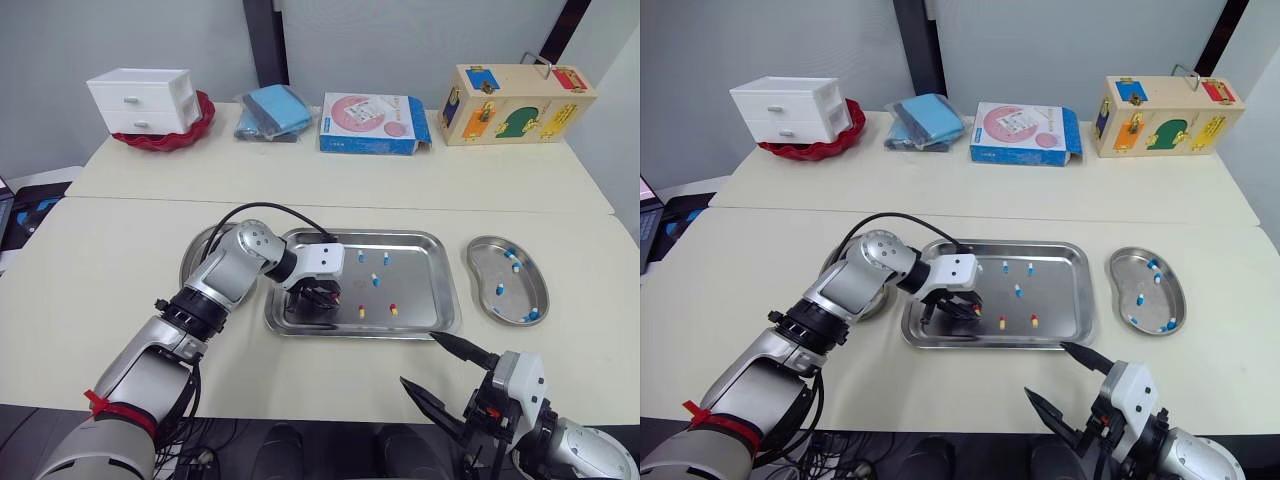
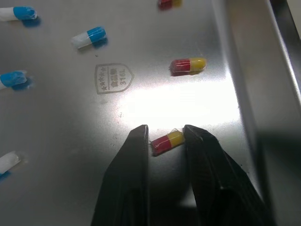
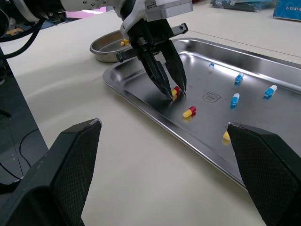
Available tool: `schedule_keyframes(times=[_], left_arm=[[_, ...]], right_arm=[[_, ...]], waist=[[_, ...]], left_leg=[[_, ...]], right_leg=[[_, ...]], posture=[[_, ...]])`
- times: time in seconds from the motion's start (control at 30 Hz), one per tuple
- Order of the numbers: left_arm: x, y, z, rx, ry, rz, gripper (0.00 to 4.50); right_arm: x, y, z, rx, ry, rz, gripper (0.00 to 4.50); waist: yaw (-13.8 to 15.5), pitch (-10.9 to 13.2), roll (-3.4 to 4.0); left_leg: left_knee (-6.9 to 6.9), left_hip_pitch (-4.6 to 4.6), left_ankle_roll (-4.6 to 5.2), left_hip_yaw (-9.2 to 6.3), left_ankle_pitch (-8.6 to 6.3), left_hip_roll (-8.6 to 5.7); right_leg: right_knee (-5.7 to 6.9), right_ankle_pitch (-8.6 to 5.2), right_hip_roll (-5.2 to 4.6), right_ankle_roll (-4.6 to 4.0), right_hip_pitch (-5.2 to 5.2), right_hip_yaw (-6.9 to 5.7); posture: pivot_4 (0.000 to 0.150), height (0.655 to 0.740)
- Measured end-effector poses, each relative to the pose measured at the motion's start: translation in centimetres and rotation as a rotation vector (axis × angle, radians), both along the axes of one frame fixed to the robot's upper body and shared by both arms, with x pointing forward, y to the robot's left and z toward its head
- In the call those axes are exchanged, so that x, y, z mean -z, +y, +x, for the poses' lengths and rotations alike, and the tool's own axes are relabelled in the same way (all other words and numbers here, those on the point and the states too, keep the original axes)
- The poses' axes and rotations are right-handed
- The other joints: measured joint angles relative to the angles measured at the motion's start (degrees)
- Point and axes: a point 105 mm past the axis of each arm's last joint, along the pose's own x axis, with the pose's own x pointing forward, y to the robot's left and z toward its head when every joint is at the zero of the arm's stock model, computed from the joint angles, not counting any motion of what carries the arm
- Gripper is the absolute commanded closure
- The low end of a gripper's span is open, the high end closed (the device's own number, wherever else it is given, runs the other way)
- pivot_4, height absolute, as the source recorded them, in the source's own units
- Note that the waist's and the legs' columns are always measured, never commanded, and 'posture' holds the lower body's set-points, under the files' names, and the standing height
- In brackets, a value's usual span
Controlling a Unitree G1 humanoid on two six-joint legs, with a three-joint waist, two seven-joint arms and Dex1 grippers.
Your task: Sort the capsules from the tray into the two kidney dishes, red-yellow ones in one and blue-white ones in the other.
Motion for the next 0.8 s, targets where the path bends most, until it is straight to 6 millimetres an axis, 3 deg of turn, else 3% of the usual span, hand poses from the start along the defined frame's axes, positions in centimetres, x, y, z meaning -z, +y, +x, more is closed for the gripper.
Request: schedule_keyframes(times=[0.4,0.53,0.8], left_arm=[[0.01,-0.07,-0.13,0.008,-0.009,0.007,3.14],[0.04,-0.06,-0.21,0.014,-0.007,0.007,3.99],[0.05,-0.06,-0.21,0.016,-0.009,0.008,3.99]], right_arm=[[-0.01,0.03,0.01,-0.001,-0.001,0.001,0.0],[-0.07,0.04,0.06,-0.002,-0.004,0.001,0.0],[-0.13,0.13,0.14,-0.006,-0.01,0.002,0.0]], waist=[[0.0,0.0,0.0],[0.0,0.0,0.0],[0.0,0.0,0.01]], left_leg=[[0.0,0.0,0.0,0.0,0.0,0.0],[0.0,0.0,0.0,-0.01,0.0,0.0],[0.0,0.02,0.0,0.0,0.0,0.0]], right_leg=[[0.0,0.0,0.0,0.0,0.01,0.0],[0.0,0.0,0.0,0.0,0.01,0.0],[0.0,0.0,0.0,0.0,0.01,0.0]], posture=[[0.15,0.74],[0.15,0.74],[0.15,0.74]])
